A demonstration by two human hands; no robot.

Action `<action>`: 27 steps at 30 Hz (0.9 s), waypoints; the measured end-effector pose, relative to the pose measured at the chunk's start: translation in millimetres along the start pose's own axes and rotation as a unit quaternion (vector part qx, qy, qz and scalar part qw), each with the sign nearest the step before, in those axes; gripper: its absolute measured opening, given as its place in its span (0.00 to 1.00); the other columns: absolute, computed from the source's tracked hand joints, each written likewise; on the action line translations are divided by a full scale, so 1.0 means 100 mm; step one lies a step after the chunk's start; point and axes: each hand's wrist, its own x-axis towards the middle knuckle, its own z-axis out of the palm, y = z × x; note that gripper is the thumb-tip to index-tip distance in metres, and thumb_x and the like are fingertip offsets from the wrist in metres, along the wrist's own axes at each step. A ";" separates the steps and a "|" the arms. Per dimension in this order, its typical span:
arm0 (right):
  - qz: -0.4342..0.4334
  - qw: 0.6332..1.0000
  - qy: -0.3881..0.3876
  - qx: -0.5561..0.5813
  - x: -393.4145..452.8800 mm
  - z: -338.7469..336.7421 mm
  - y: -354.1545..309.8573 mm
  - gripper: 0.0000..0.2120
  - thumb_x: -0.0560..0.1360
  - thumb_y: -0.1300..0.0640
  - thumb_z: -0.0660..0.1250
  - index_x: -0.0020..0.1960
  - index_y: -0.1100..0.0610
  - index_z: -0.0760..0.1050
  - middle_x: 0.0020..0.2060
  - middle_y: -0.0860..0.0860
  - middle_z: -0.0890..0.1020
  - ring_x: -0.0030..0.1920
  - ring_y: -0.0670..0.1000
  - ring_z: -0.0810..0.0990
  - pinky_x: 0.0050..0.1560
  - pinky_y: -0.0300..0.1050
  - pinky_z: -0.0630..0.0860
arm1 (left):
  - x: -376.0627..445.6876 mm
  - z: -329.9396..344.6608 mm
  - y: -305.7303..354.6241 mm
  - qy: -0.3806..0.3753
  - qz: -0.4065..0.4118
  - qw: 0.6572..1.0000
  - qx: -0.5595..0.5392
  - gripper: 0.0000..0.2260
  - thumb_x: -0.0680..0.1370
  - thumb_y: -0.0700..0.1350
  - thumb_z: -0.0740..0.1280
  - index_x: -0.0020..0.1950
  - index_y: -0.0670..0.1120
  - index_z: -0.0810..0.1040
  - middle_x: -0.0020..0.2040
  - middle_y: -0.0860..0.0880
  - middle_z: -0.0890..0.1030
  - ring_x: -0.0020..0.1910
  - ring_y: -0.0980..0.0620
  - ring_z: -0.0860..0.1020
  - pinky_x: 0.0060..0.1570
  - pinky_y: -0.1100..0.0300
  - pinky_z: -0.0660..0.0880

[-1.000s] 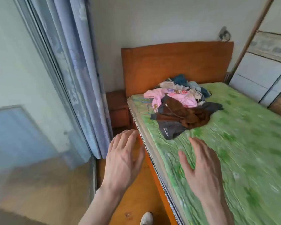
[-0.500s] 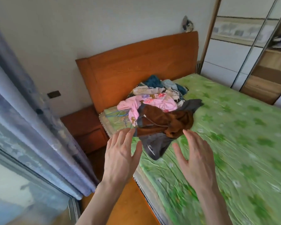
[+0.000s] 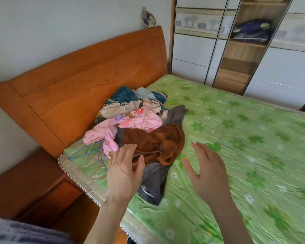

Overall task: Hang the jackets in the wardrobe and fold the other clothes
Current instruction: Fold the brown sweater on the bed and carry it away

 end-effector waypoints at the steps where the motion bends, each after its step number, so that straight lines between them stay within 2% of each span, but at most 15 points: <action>1: 0.018 1.000 -0.004 -0.002 0.13 0.12 -0.04 0.30 0.81 0.36 0.54 0.74 0.54 0.73 0.71 0.51 0.76 0.70 0.54 0.74 0.73 0.54 0.66 | 0.16 0.11 -0.14 -0.013 0.010 1.000 -0.011 0.16 0.82 0.50 0.66 0.67 0.45 0.79 0.62 0.48 0.81 0.61 0.43 0.79 0.60 0.47 0.76; 4: 0.061 0.998 -0.027 -0.018 0.51 0.44 -0.16 0.31 0.81 0.35 0.53 0.75 0.52 0.72 0.72 0.49 0.75 0.71 0.53 0.74 0.73 0.54 0.67 | 0.66 0.39 -0.50 -0.058 0.025 0.997 -0.037 0.17 0.82 0.52 0.64 0.67 0.46 0.80 0.63 0.48 0.82 0.62 0.44 0.79 0.61 0.45 0.77; 9: 0.136 0.989 -0.039 -0.038 1.08 0.89 -0.22 0.30 0.81 0.34 0.55 0.76 0.50 0.71 0.72 0.48 0.75 0.70 0.53 0.74 0.71 0.55 0.69 | 1.44 1.00 -0.96 -0.124 0.062 0.989 -0.060 0.19 0.82 0.55 0.62 0.68 0.48 0.80 0.64 0.50 0.82 0.65 0.48 0.79 0.66 0.50 0.76; 13: 0.189 0.980 -0.039 -0.040 1.36 1.27 -0.07 0.32 0.80 0.32 0.54 0.74 0.51 0.73 0.70 0.49 0.77 0.68 0.54 0.77 0.68 0.56 0.73 | 1.81 1.60 -1.17 -0.178 0.077 0.977 -0.087 0.17 0.83 0.53 0.65 0.68 0.49 0.80 0.64 0.51 0.82 0.65 0.51 0.79 0.67 0.51 0.77; 16: 0.233 0.971 -0.051 -0.019 1.51 1.65 0.12 0.33 0.79 0.31 0.53 0.74 0.50 0.73 0.70 0.48 0.78 0.68 0.54 0.77 0.67 0.56 0.75 | 1.97 2.09 -1.28 -0.203 0.085 0.970 -0.100 0.16 0.83 0.53 0.67 0.68 0.49 0.80 0.63 0.51 0.83 0.63 0.52 0.80 0.66 0.54 0.78; 20: 0.294 0.951 -0.085 0.034 1.62 2.30 0.50 0.27 0.80 0.36 0.60 0.73 0.50 0.74 0.68 0.48 0.78 0.66 0.55 0.79 0.63 0.53 0.76 | 2.07 2.78 -1.45 -0.259 0.062 0.962 -0.069 0.16 0.83 0.55 0.67 0.68 0.50 0.80 0.63 0.51 0.84 0.62 0.51 0.81 0.65 0.60 0.72; 23: 0.343 0.927 -0.116 0.099 1.62 2.82 0.75 0.25 0.81 0.40 0.64 0.74 0.50 0.72 0.70 0.47 0.76 0.69 0.52 0.76 0.64 0.50 0.73 | 2.01 3.27 -1.60 -0.296 0.052 0.952 -0.052 0.18 0.83 0.57 0.65 0.69 0.51 0.79 0.65 0.51 0.83 0.64 0.51 0.81 0.66 0.59 0.71; 27: 0.370 0.912 -0.145 0.104 1.55 3.50 1.01 0.23 0.82 0.43 0.66 0.74 0.50 0.72 0.70 0.48 0.76 0.70 0.52 0.75 0.66 0.51 0.72 | 1.84 3.88 -1.77 -0.323 0.062 0.943 -0.045 0.19 0.83 0.59 0.63 0.69 0.50 0.80 0.64 0.50 0.83 0.62 0.51 0.82 0.65 0.58 0.74</action>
